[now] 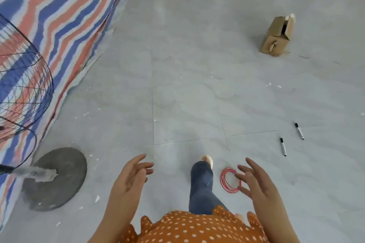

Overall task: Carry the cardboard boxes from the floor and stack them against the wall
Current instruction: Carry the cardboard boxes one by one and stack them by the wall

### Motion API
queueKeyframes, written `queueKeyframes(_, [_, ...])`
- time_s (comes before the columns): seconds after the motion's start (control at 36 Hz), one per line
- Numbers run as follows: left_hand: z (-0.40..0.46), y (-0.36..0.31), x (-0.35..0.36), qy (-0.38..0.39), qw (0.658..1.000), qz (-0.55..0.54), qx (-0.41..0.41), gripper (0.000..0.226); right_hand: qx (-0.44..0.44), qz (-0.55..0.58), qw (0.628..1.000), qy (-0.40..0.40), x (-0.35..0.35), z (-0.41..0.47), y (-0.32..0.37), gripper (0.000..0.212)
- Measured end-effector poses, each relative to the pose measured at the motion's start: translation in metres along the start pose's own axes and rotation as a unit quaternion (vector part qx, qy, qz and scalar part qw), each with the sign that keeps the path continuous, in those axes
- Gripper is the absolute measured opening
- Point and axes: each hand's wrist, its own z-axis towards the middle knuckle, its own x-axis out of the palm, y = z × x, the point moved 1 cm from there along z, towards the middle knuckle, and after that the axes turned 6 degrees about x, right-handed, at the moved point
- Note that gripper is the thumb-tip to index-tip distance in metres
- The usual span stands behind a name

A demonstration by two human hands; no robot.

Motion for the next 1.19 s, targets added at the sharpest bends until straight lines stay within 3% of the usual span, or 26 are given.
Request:
queueKeyframes(0.33, [0.218, -0.088, 0.084, 0.005, 0.999, -0.025, 0.029, 0.027, -0.037, 0.017, 0.999, -0.029, -0.007, 0.204, 0.138, 0.03])
queueKeyframes(0.64, [0.389, -0.143, 0.161, 0.075, 0.997, -0.006, -0.003, 0.026, 0.015, 0.02, 0.996, -0.084, -0.021, 0.345, 0.203, 0.029])
queueKeyframes(0.97, [0.631, -0.258, 0.239, 0.156, 0.986, 0.021, 0.062, 0.025, 0.004, 0.078, 0.984, -0.161, 0.003, 0.53, 0.32, 0.029])
queueKeyframes(1.19, [0.721, -0.31, 0.316, 0.237, 0.969, 0.044, 0.048, 0.027, 0.054, 0.122, 0.967, -0.216, -0.022, 0.61, 0.353, 0.028])
